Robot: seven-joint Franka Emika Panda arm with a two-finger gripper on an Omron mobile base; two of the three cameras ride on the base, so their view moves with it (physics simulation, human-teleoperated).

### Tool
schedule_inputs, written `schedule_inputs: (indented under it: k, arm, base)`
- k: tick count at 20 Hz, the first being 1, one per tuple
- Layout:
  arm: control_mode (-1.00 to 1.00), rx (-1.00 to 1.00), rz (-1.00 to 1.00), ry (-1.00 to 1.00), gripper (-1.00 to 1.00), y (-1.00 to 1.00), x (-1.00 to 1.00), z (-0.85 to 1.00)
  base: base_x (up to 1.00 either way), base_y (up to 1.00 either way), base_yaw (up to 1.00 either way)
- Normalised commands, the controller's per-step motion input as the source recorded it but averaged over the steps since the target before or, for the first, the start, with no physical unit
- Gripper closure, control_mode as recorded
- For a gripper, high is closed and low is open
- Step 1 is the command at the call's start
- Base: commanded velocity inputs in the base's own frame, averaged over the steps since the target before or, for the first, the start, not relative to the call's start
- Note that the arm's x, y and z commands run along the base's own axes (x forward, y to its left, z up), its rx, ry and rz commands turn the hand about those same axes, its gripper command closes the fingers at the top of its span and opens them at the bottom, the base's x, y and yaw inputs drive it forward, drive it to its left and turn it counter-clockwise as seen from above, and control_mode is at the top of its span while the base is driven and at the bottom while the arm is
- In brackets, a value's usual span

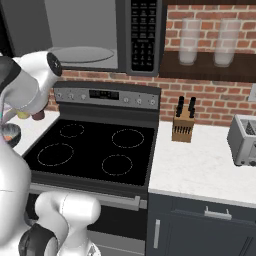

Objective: Open the microwave, place the bowl with waffle inside the microwave, then close the microwave door and turn it on.

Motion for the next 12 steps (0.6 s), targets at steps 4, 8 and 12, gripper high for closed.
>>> schedule_inputs:
  k: [4, 8, 12]
  arm:
    - [-1.00, 0.00, 0.00, 0.00, -1.00, 1.00, 0.00, 0.00]
    - [-1.00, 0.00, 0.00, 0.00, -1.00, 1.00, 0.00, 0.00]
    - [-1.00, 0.00, 0.00, 0.00, -1.00, 0.91, 0.00, 0.00]
  base:
    - [0.00, 0.00, 0.00]
    - [0.00, 0.00, 0.00]
    - [0.00, 0.00, 0.00]
